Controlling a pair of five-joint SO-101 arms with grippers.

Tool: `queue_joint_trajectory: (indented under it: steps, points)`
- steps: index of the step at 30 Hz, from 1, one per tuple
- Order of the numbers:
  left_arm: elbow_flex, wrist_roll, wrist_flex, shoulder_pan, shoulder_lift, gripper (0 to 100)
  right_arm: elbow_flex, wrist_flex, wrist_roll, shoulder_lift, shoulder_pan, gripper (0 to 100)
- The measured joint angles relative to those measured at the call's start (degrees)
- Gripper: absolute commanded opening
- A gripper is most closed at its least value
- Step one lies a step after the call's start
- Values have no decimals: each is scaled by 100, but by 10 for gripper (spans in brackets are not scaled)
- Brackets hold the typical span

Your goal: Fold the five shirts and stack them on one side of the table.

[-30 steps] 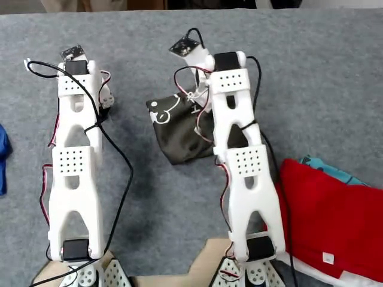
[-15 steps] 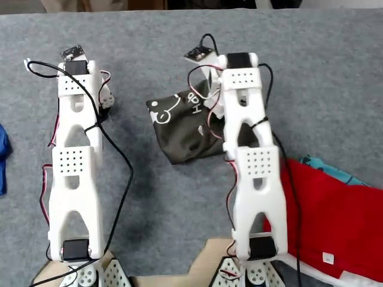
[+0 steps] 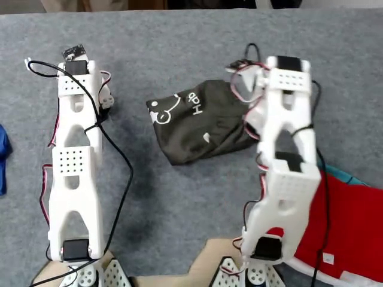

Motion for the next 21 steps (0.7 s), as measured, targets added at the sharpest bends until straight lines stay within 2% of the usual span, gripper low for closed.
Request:
queue_joint_trajectory:
  steps: [3,6,15,21]
  points:
    - [0,0,0,0,0,35,53,0,176,-316,325,5]
    - [0,0,0,0,0,35,53,0,176,-510,211,5]
    - [0,0,0,0,0,35,-985,-255,-246,-79,-1644,8]
    - [0,0,0,0,0,35,-2215,-308,-545,1231,-1855,5]
